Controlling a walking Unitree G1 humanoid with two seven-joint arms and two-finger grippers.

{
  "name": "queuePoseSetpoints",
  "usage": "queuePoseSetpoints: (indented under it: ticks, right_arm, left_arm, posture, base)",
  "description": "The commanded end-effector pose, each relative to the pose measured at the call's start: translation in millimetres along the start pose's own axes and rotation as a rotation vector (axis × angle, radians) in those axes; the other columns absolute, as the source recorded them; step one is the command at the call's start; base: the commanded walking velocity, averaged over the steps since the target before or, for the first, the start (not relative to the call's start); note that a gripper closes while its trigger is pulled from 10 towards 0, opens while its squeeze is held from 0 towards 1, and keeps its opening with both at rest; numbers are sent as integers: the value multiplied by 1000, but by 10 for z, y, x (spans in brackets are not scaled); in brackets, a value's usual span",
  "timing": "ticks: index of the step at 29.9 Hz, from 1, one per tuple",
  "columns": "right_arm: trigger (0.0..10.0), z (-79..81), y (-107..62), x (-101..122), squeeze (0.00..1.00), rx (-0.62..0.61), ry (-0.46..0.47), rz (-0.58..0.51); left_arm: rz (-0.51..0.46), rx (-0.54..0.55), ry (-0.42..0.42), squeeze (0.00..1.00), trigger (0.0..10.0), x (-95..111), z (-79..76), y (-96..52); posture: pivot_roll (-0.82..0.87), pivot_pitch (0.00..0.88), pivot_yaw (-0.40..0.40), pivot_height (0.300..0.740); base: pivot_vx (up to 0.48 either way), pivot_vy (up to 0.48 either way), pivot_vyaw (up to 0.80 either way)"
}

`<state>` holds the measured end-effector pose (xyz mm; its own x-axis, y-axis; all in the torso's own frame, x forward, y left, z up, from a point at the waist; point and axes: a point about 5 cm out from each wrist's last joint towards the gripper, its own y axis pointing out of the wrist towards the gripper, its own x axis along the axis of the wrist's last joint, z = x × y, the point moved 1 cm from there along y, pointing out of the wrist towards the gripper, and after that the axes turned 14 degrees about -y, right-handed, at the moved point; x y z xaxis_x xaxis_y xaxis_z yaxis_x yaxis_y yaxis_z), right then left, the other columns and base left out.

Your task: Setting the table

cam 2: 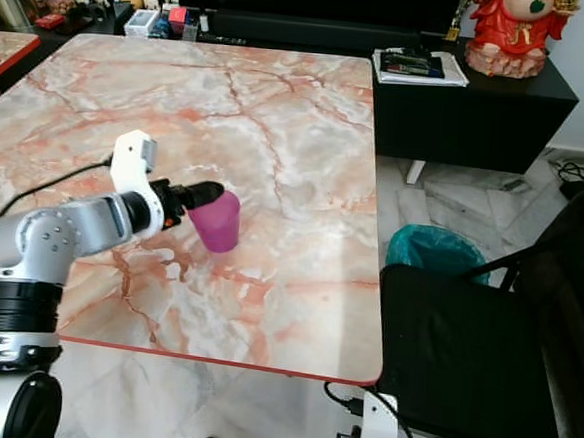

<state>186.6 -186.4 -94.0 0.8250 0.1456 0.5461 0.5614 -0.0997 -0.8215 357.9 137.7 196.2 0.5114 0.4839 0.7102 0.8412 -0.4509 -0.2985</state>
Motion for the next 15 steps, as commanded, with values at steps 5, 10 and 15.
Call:
queuePoseSetpoints:
  ticks: [5, 10, 15]
  right_arm:
    - [10000, 17, -7, -50, 0, 4, 12, 19]
    - [10000, 14, -6, -48, 0, 4, 13, 17]
    - [10000, 11, -6, -47, 0, 2, 14, 17]
  left_arm:
    - [-28, 71, 20, 0, 10000, 62, 74, 4]
    - [-48, 105, 10, 0, 10000, 78, 111, 20]
    - [-53, 113, 5, 0, 7020, 82, 121, 30]
  posture:
    - [10, 116, 33, 740]
    - [7, 118, 32, 740]
    - [6, 120, 31, 740]
  base:
    - [0, 0, 0]
    - [0, 0, 0]
    - [0, 0, 0]
